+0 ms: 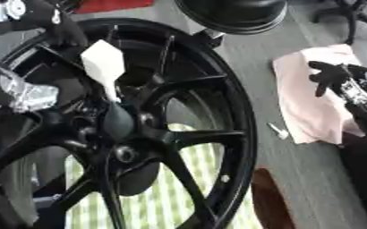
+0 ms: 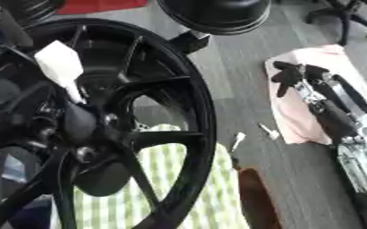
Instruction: Pull the pin out of the wheel hub.
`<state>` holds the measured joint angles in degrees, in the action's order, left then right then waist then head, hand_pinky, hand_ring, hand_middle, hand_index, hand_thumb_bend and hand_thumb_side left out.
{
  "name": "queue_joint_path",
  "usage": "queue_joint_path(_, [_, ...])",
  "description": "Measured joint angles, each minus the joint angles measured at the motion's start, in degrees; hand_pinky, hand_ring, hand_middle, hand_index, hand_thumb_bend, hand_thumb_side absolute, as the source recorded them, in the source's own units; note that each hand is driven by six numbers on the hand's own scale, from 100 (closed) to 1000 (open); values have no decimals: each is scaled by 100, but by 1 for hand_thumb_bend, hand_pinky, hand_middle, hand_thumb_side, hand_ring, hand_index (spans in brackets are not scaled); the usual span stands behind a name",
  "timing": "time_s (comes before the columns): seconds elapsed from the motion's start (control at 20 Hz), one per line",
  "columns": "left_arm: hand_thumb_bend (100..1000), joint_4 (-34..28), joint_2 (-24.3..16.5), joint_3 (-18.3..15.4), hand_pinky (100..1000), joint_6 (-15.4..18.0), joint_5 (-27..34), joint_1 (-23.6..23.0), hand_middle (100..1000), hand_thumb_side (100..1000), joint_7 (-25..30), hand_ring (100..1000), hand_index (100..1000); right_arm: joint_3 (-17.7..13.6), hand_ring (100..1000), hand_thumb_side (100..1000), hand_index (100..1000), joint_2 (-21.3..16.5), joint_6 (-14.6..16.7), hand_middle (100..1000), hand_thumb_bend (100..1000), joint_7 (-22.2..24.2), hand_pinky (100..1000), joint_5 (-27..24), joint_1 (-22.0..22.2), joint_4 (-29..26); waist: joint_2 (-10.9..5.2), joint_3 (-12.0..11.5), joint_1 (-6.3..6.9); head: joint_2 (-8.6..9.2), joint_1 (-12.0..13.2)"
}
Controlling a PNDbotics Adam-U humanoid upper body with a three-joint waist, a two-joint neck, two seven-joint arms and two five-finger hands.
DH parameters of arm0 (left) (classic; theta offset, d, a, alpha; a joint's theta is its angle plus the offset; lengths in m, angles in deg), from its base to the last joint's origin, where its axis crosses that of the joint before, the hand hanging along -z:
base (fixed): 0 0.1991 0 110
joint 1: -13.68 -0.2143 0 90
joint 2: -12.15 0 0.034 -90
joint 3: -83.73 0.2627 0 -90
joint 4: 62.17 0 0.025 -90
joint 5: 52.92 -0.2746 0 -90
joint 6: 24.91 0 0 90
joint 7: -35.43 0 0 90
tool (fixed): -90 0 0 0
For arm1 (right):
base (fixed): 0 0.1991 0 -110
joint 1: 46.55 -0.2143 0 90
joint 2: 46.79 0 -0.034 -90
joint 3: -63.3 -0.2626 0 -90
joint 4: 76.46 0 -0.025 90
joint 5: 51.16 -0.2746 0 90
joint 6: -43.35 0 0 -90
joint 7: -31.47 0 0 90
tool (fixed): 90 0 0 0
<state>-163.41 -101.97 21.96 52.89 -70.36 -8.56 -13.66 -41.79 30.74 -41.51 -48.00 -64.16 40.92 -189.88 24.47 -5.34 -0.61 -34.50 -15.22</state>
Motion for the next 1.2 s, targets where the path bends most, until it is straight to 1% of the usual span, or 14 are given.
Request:
queue_joint_path(0.25, [397,65,91,-21,869,-477,-56,83,743,689,-79,768,852,28,961,701,624,1,-18,413,100,2,920,26,1,0,0,-8,13,-17,0])
queue_joint_path(0.3, [447,53,91,-21,869,-575,-56,86,750,733,-91,771,864,29,961,701,623,1,-18,413,100,2,920,27,1,0,0,-9,12,-17,0])
queue_joint_path(0.45, [468,124,111,-18,873,-861,-132,87,757,749,-162,776,867,29,962,703,623,1,-45,413,100,-4,920,28,2,0,0,-1,66,-18,1])
queue_joint_path(0.55, [486,272,224,39,873,-1043,-265,130,761,750,-182,779,868,30,962,702,622,1,-73,413,100,-5,921,28,2,0,0,1,114,-21,1])
queue_joint_path(0.65, [491,368,346,107,874,-1216,-395,192,763,750,-172,781,869,30,961,702,621,1,-104,412,100,-12,920,28,-2,0,-1,4,128,-23,2])
queue_joint_path(0.8, [498,426,483,200,875,-1464,-581,244,766,760,-115,785,868,33,960,700,621,0,-135,412,100,-9,920,25,-54,0,-2,33,166,-23,9])
queue_joint_path(0.9, [518,437,562,263,882,-1626,-676,272,773,767,-59,793,867,35,960,700,620,-2,-152,412,100,-6,920,7,-82,0,-2,61,200,-22,22])
queue_joint_path(1.0, [541,438,626,312,883,-1778,-765,290,770,780,-25,793,862,38,960,702,620,-6,-165,412,100,4,920,-18,-102,0,-3,70,225,-22,31])
queue_joint_path(1.2, [557,409,698,426,875,-1890,-976,296,760,791,-131,785,850,59,960,704,619,-8,-205,411,100,18,921,-23,-100,0,-3,70,280,-27,41])
